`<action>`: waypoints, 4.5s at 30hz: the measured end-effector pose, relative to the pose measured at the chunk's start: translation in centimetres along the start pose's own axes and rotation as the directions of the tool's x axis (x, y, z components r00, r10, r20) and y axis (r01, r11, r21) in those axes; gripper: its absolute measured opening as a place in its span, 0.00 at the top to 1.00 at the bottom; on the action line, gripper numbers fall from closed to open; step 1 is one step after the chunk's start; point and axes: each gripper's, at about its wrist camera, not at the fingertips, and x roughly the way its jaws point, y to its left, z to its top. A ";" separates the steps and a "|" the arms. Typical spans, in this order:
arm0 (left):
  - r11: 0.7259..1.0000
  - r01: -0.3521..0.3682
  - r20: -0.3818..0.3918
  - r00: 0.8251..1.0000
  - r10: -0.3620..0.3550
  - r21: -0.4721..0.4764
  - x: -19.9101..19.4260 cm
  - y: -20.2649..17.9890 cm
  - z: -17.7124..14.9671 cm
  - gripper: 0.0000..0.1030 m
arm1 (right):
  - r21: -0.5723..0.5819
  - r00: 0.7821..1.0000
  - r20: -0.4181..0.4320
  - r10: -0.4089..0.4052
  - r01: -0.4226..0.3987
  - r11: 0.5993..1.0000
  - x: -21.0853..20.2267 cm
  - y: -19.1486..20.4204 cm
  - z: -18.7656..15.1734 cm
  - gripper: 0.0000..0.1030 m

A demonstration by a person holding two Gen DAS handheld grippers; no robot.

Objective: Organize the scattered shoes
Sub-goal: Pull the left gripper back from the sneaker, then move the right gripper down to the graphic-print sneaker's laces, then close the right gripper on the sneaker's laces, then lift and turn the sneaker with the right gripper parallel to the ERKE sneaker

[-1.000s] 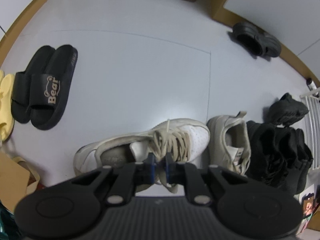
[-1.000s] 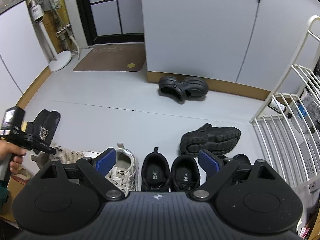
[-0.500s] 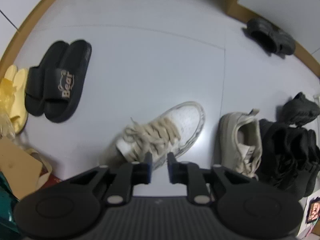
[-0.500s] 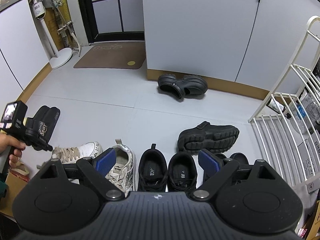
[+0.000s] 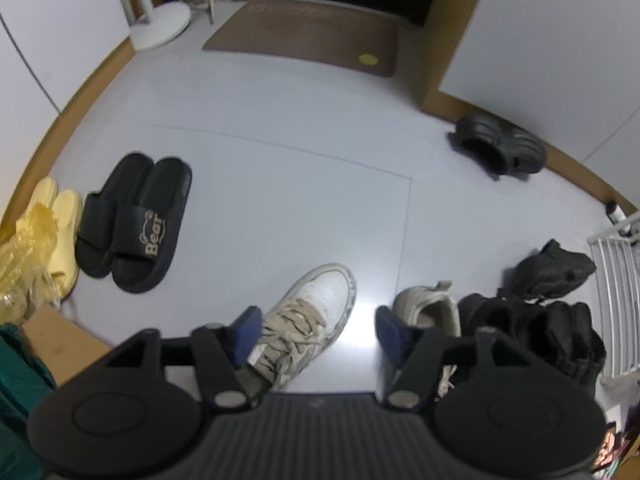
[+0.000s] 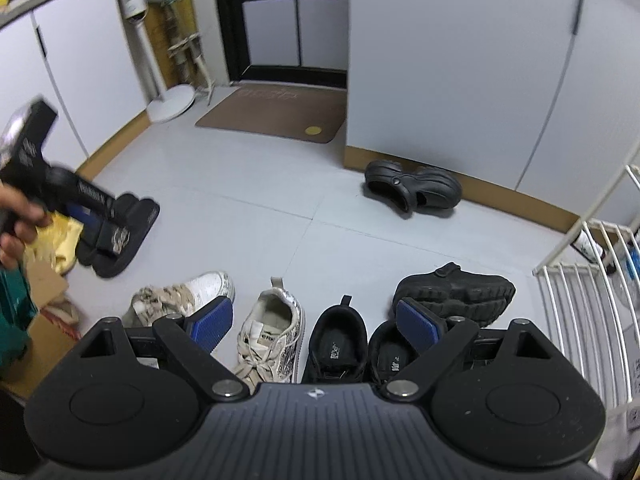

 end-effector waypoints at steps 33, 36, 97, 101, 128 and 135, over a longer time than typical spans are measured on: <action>0.990 0.025 0.048 0.998 -0.032 0.140 1.9 -1.9 -0.5 0.09 | -0.357 0.956 -0.073 0.285 -0.291 0.887 9.6 8.8 -3.0 0.11; 0.991 0.003 0.019 1.000 -0.006 0.137 3.1 -1.2 -0.6 0.09 | -0.353 0.938 -0.094 0.333 -0.344 0.870 11.7 9.5 -3.1 0.11; 0.980 -0.187 0.010 0.982 0.188 -0.068 6.3 2.3 3.0 0.09 | -0.483 0.846 0.007 0.533 -0.463 0.743 31.4 19.0 -9.5 0.22; 0.982 -0.175 0.007 0.984 0.176 -0.066 6.2 2.4 2.9 0.09 | -0.548 0.872 -0.004 0.490 -0.412 0.728 32.1 20.9 -10.5 0.22; 0.987 -0.141 0.016 0.990 0.143 -0.074 5.7 1.7 3.2 0.09 | -0.535 0.935 0.062 0.348 -0.264 0.803 32.2 25.5 -12.6 0.78; 0.988 -0.122 0.019 0.992 0.124 -0.090 5.5 1.6 3.5 0.09 | -0.394 0.898 0.129 0.422 -0.344 0.852 30.5 21.3 -11.0 0.84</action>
